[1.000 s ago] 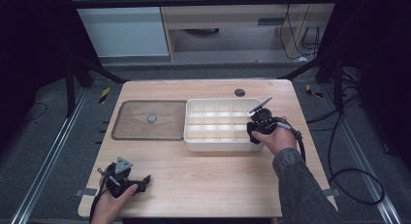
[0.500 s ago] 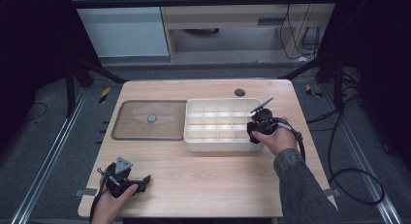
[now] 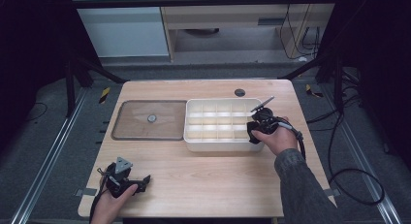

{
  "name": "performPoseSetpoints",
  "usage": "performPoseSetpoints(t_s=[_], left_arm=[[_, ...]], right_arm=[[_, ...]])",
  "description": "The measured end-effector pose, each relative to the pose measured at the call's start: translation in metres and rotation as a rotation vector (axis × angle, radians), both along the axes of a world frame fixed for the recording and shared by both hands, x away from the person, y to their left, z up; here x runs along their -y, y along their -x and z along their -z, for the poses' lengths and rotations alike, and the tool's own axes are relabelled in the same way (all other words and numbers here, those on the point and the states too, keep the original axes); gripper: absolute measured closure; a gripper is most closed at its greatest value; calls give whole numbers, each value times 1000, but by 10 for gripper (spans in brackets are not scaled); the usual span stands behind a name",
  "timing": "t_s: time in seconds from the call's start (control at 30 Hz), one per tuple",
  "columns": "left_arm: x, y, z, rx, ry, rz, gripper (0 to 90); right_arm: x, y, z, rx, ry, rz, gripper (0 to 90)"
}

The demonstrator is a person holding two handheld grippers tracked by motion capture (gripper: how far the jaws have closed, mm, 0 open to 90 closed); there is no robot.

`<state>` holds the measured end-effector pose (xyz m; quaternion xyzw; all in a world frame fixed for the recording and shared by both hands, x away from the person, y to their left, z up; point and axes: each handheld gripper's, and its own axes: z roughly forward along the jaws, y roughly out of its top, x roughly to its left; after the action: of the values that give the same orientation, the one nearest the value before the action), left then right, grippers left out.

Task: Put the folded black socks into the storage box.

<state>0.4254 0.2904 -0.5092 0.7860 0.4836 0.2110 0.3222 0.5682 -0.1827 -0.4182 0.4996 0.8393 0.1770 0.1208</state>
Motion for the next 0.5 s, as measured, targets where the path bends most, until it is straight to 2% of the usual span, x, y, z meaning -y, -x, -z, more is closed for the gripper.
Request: performPoseSetpoints(t_s=[0.3,0.37,0.5], left_arm=[[0,0,0,0,0,0,0],[0,0,0,-1,0,0,0],[0,0,0,-1,0,0,0]], right_arm=[[3,3,-13,21,-16,2,450],[5,4,-16,27,-7,-3,439],[8,7,-25,33,-21,2,427]])
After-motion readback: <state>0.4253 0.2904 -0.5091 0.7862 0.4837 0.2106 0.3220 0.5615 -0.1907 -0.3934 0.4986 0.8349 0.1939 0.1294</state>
